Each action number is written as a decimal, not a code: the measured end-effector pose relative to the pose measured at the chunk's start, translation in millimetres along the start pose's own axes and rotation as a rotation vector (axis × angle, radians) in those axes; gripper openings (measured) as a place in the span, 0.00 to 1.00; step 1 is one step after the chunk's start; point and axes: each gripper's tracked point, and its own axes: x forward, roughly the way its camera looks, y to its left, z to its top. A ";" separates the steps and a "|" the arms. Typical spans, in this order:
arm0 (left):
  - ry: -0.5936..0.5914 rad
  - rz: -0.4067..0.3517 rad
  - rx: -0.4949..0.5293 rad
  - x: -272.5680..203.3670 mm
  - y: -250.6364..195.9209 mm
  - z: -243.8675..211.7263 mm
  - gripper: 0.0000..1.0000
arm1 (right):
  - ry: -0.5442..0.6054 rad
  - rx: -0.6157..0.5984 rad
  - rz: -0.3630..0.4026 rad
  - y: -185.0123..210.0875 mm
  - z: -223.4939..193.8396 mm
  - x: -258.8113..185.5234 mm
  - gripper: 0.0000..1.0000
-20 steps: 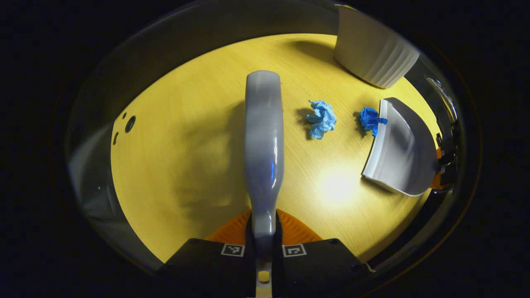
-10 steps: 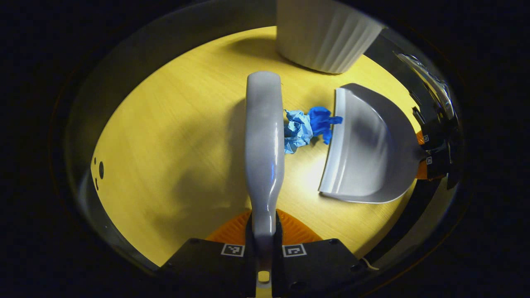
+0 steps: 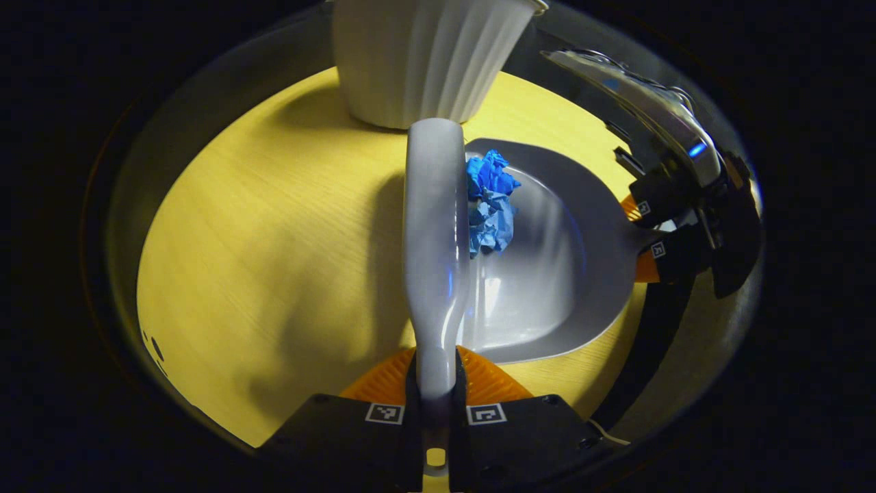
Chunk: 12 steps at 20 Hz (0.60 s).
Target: Pick up the small broom and dustpan from the desktop, sweep the trash into the dustpan with the broom, and then empty the trash into the garbage bin.
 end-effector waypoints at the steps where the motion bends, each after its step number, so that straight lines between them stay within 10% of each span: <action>1: 0.004 -0.013 0.012 0.0 -4.0 -1.4 0.19 | 0.000 -0.004 0.002 0.2 0.0 -0.7 0.31; 12: -0.056 0.180 -0.251 -18.6 5.4 -45.0 0.18 | -0.069 0.007 -0.007 -1.6 -3.7 -2.4 0.31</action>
